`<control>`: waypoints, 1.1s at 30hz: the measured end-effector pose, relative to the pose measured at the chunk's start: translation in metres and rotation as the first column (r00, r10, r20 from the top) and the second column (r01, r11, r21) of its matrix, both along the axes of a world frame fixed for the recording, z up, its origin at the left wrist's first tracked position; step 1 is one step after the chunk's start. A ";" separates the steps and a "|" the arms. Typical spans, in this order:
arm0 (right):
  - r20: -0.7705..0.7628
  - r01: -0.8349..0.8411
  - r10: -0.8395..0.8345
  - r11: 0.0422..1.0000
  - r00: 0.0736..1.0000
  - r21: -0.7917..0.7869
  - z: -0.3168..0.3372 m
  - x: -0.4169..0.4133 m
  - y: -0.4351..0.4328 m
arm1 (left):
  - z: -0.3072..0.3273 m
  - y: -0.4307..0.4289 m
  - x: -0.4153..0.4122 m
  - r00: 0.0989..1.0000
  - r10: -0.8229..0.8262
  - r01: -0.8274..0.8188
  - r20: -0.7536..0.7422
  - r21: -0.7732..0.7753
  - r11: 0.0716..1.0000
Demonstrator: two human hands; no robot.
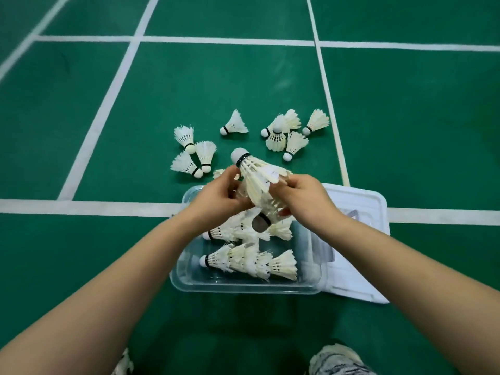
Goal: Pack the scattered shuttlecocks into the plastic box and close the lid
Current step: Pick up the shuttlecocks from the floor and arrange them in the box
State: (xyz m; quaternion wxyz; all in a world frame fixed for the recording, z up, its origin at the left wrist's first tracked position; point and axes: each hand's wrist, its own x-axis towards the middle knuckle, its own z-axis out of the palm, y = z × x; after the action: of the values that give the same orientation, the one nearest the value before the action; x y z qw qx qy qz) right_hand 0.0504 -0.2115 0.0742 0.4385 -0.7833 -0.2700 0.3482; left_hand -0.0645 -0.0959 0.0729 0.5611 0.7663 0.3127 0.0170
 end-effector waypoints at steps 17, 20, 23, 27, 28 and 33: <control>-0.025 0.023 -0.025 0.997 0.999 -0.076 -0.042 -0.007 -0.004 | -0.076 0.012 -0.023 0.531 -0.238 0.778 -0.813 0.357 0.517; -0.032 0.002 -0.005 0.995 0.999 -0.098 -0.044 -0.010 -0.005 | -0.084 0.009 -0.024 0.488 -0.213 0.827 -0.846 0.370 0.423; -0.048 -0.010 0.005 0.994 0.999 -0.112 -0.049 -0.012 -0.004 | -0.092 0.009 -0.028 0.471 -0.187 0.851 -0.862 0.388 0.354; -0.066 -0.003 -0.004 0.993 0.998 -0.119 -0.053 -0.014 -0.003 | -0.096 0.009 -0.030 0.504 -0.174 0.834 -0.846 0.424 0.353; -0.068 -0.005 -0.003 0.992 0.998 -0.123 -0.054 -0.015 -0.003 | -0.094 0.010 -0.029 0.516 -0.181 0.825 -0.838 0.428 0.369; -0.094 -0.031 0.020 0.993 0.995 -0.117 -0.052 -0.019 -0.003 | -0.085 0.017 -0.021 0.530 -0.242 0.780 -0.813 0.356 0.514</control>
State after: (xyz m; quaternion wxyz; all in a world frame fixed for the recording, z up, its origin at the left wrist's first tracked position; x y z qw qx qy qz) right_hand 0.0309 -0.2142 0.0226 0.3988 -0.7875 -0.2382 0.4050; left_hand -0.0859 -0.0786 -0.0124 0.0510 0.9225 0.1965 -0.3283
